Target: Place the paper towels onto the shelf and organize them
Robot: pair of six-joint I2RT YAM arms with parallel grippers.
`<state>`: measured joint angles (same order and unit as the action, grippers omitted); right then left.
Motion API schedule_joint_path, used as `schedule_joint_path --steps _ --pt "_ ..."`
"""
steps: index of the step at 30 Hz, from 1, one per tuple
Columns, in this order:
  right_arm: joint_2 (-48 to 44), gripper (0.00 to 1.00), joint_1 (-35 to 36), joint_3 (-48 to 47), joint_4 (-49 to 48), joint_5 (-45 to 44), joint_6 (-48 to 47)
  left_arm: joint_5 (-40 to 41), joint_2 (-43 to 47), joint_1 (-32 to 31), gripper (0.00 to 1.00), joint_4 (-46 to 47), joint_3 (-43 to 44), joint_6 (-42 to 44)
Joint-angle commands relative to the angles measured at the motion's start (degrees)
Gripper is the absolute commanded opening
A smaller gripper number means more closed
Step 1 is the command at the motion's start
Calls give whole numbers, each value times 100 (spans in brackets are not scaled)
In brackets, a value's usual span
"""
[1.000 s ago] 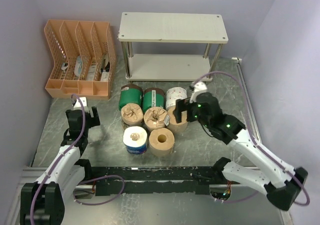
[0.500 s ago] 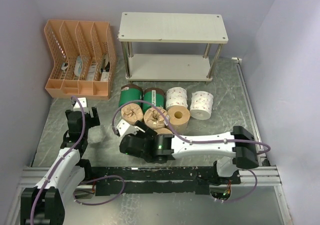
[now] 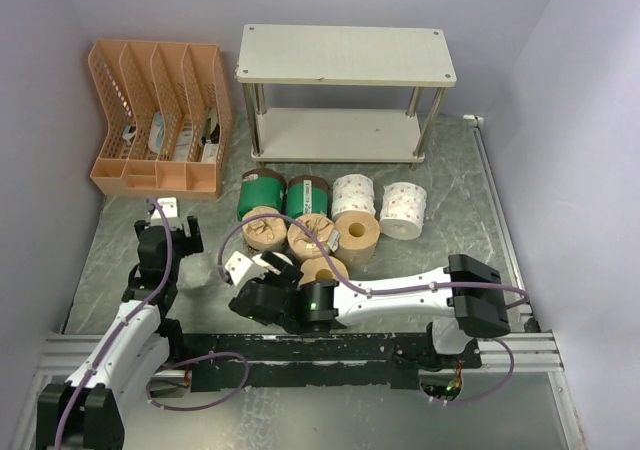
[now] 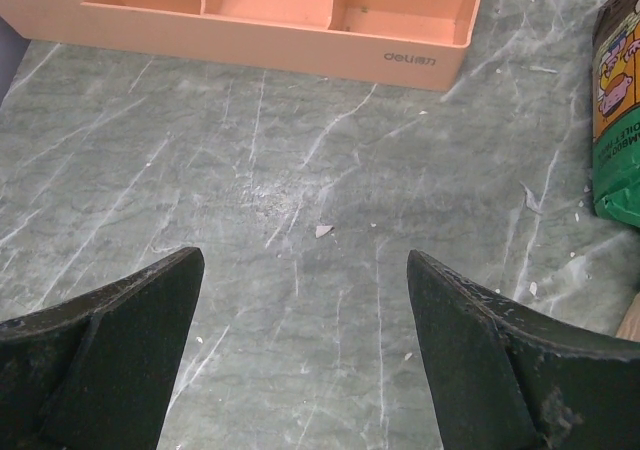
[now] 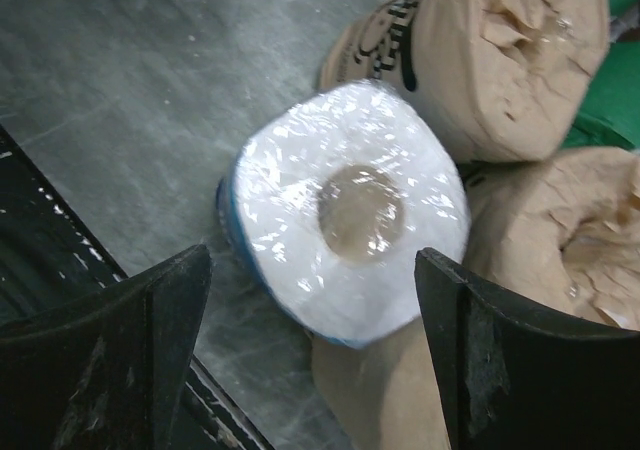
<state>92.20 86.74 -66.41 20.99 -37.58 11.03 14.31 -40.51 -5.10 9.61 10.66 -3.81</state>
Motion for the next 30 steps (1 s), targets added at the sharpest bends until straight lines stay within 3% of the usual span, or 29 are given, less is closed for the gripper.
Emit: schedule_joint_path --steps 1,8,14,18,21,23,30 --pt "338 83 45 -139 -539 282 -229 103 -18 -78 94 181 -36 91" --pt "614 78 -139 -98 -809 574 -687 26 -46 57 94 207 -47 38" --pt "441 48 -448 151 -1126 856 -932 -103 -88 254 94 221 -53 -14" --pt "409 38 -465 203 -1112 877 -934 -198 -104 335 94 221 -55 -10" --pt "380 20 -469 249 -1071 971 -869 -232 -121 393 94 226 -47 -23" --pt "354 0 -471 276 -1003 1002 -809 -265 -118 409 94 227 -46 -23" --pt "-146 0 -470 221 -591 1033 -609 -306 -154 421 94 248 -55 -10"
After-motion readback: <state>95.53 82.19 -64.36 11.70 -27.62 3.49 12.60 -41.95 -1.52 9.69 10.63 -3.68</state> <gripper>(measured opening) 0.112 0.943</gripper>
